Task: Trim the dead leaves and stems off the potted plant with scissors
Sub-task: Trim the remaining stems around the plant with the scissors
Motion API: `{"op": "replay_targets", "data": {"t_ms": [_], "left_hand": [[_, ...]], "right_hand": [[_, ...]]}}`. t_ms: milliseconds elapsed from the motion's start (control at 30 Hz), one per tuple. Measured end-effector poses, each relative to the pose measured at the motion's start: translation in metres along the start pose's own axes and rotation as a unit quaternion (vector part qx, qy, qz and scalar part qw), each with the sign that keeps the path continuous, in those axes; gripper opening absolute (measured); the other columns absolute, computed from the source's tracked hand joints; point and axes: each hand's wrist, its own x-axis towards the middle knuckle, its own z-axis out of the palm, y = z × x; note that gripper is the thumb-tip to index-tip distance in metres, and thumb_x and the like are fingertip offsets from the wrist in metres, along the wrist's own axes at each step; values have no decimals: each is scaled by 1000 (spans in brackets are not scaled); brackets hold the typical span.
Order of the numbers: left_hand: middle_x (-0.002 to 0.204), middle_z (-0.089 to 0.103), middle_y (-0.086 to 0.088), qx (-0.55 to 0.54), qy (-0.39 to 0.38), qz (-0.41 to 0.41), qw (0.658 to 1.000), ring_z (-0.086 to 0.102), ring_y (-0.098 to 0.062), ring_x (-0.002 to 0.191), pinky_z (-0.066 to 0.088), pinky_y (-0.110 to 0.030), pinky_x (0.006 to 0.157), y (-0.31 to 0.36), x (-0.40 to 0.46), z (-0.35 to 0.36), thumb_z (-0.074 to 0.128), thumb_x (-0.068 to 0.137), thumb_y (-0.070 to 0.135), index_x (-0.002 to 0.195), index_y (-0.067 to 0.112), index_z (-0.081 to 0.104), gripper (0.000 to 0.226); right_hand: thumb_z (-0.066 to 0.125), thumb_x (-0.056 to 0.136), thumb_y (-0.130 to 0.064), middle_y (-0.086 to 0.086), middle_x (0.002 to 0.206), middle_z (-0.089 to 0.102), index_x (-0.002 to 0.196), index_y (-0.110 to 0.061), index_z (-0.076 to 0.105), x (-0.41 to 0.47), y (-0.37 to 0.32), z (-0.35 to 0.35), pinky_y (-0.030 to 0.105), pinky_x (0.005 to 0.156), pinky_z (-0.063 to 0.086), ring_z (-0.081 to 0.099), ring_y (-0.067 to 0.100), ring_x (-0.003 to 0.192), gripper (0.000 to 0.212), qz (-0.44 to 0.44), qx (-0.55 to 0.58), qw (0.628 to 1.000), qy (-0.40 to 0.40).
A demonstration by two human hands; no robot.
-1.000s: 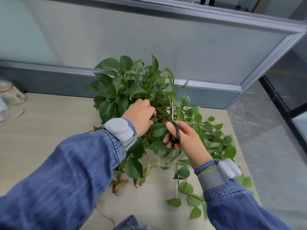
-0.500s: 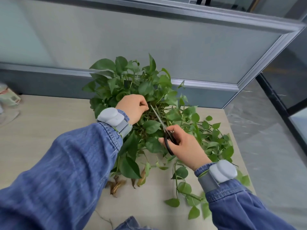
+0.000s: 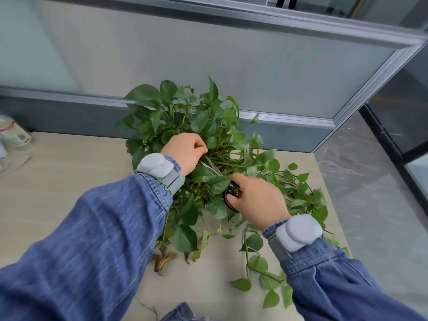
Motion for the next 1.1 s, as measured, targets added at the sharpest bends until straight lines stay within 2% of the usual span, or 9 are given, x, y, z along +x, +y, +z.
{"op": "replay_targets", "data": {"t_ms": [400, 567, 733, 800, 833, 867, 933, 1000, 1100], "left_hand": [[78, 66, 7, -18, 18, -13, 1000, 65, -17, 74, 56, -39, 76, -3, -3, 1, 60, 90, 32, 83, 27, 66, 11], [69, 66, 8, -38, 24, -22, 999, 65, -15, 66, 56, -38, 74, -3, -4, 1, 58, 91, 32, 82, 25, 66, 13], [79, 67, 9, -94, 23, 28, 995, 63, -6, 75, 52, -30, 78, 0, -6, -1, 61, 89, 28, 84, 24, 68, 9], [84, 69, 15, -130, -35, 69, 988, 62, 2, 81, 47, -22, 80, 1, -9, -6, 66, 86, 29, 82, 29, 71, 6], [86, 71, 16, -144, -95, 84, 981, 63, 3, 84, 48, -21, 82, 1, -11, -9, 67, 85, 31, 81, 31, 73, 7], [88, 72, 13, -141, -162, 98, 972, 64, -1, 86, 49, -25, 86, 1, -11, -11, 65, 87, 36, 82, 30, 75, 12], [83, 67, 0, -70, -263, 120, 955, 63, -18, 82, 46, -36, 87, 4, -10, -11, 50, 90, 55, 76, 19, 70, 43], [83, 58, -10, 59, -292, 126, 946, 57, -25, 82, 36, -40, 92, 11, -9, -9, 28, 92, 64, 76, 15, 54, 58], [109, 65, 8, 143, -280, 153, 937, 54, -16, 109, 24, -41, 102, 24, -8, -3, 24, 103, 40, 105, 33, 62, 39]], "right_hand": [[51, 93, -37, 1, 89, 69, 111, -24, 62, 14, -3, 2, 30, 57, 44, 66, 27, 81, 24, -16, -37, 999, -7], [50, 94, -33, 1, 88, 70, 111, -25, 64, 11, -2, 1, 33, 62, 54, 66, 26, 80, 24, -14, -31, 999, -10], [55, 93, -31, 1, 93, 73, 117, -26, 66, 8, 3, -6, 34, 69, 56, 66, 24, 84, 26, 20, 56, 998, -23], [58, 92, -27, -2, 91, 74, 112, -28, 69, 7, 10, -12, 32, 72, 56, 68, 19, 80, 23, 45, 125, 990, -46], [60, 92, -24, -4, 86, 75, 109, -29, 70, 7, 14, -14, 31, 70, 58, 69, 16, 74, 20, 63, 177, 980, -63], [64, 92, -22, -7, 77, 75, 104, -29, 71, 6, 18, -16, 28, 65, 58, 70, 12, 66, 16, 83, 243, 963, -82], [74, 89, -22, -6, 63, 72, 98, -27, 73, 3, 25, -22, 19, 53, 54, 64, 7, 50, 10, 116, 365, 918, -105], [78, 85, -24, 1, 63, 72, 99, -23, 74, 0, 31, -27, 19, 53, 51, 58, 9, 48, 14, 133, 441, 882, -99], [79, 84, -25, 12, 70, 73, 106, -20, 74, -2, 36, -30, 23, 58, 54, 56, 16, 53, 23, 153, 489, 856, -72]]}}
